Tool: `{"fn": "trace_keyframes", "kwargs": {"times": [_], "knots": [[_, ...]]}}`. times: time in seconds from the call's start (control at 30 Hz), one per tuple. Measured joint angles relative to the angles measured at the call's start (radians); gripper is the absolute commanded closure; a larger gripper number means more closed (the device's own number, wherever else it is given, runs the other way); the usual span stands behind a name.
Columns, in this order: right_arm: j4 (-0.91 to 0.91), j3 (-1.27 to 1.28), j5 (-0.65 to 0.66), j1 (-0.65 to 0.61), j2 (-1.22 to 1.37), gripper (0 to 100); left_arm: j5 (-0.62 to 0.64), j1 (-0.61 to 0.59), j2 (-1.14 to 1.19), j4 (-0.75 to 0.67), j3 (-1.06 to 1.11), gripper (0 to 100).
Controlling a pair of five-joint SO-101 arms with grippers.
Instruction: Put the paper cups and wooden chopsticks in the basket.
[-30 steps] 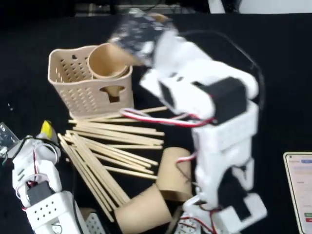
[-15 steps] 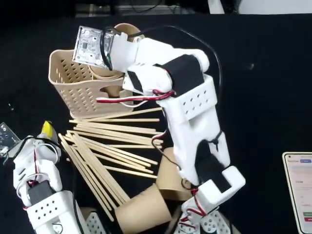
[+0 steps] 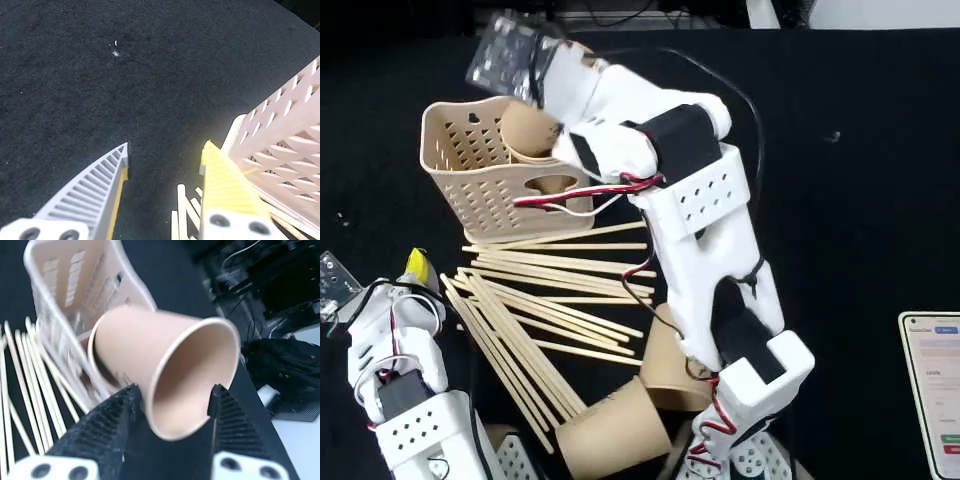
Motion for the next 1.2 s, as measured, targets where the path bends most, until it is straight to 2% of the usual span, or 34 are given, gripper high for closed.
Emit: {"fn": "trace_keyframes", "kwargs": {"times": [0.33, 0.6, 0.8, 0.87, 1.03, 1.2], "knots": [[-0.092, 0.0, -0.04, -0.15, 0.06, 79.9, -0.002, 0.0, 0.0, 0.0, 0.0, 77], [-0.087, -0.08, -0.046, -0.164, 0.06, 79.8, -0.029, 0.0, 0.0, 0.0, 0.0, 77], [0.12, -0.242, -0.051, -0.14, -0.009, 80.1, -0.035, 0.0, 0.0, 0.0, 0.0, 77], [0.15, -0.241, -0.095, -0.11, -0.049, 79.9, -0.035, 0.0, 0.0, 0.0, 0.0, 77], [0.152, -0.038, -0.187, -0.021, -0.216, 79.9, -0.035, 0.0, 0.0, 0.0, 0.0, 77], [0.152, 0.448, -0.181, 0.012, -0.525, 79.8, -0.035, 0.0, 0.0, 0.0, 0.0, 77]]}}
